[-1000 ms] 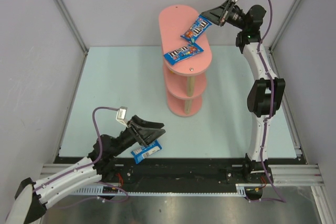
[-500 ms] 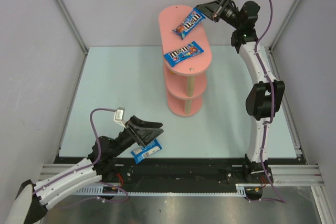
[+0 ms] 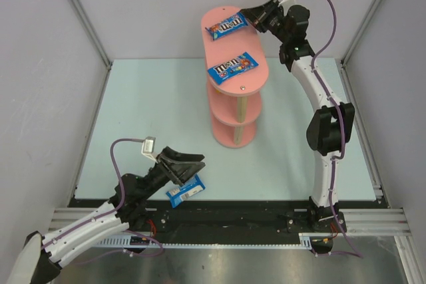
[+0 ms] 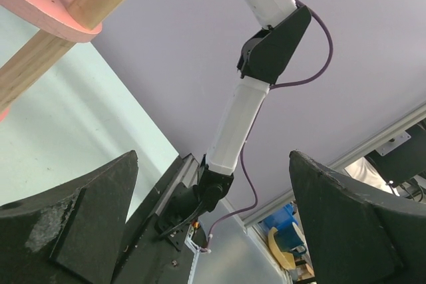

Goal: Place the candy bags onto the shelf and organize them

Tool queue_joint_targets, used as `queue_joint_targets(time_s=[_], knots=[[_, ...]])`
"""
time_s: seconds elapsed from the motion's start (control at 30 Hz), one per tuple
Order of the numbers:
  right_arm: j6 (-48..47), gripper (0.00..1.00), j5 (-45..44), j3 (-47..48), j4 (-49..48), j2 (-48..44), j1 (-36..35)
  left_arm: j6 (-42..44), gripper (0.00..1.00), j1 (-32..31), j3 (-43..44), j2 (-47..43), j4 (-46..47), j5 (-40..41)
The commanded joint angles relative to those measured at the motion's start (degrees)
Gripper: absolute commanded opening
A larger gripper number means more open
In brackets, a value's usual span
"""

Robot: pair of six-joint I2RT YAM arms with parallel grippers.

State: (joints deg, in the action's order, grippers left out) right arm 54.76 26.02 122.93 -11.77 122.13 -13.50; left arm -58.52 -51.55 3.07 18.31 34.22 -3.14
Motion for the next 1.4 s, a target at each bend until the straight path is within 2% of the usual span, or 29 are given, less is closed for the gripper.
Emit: queue_joint_targets(time_s=[0.0, 0.27, 1.37], knots=[[-3.1, 0.0, -8.4, -2.1, -0.7, -6.1, -0.6, -1.1, 1.0, 0.6, -0.7, -0.6, 0.0, 0.4], [-3.6, 0.0, -12.5, -8.1, -2.1, -9.4, -0.3, -1.1, 1.0, 0.6, -0.6, -0.6, -0.1, 0.4], [-2.6, 0.0, -13.6, -9.0, -4.0, -7.9, -1.4, -0.9, 1.0, 0.6, -1.0, -5.3, -4.9, 1.6]])
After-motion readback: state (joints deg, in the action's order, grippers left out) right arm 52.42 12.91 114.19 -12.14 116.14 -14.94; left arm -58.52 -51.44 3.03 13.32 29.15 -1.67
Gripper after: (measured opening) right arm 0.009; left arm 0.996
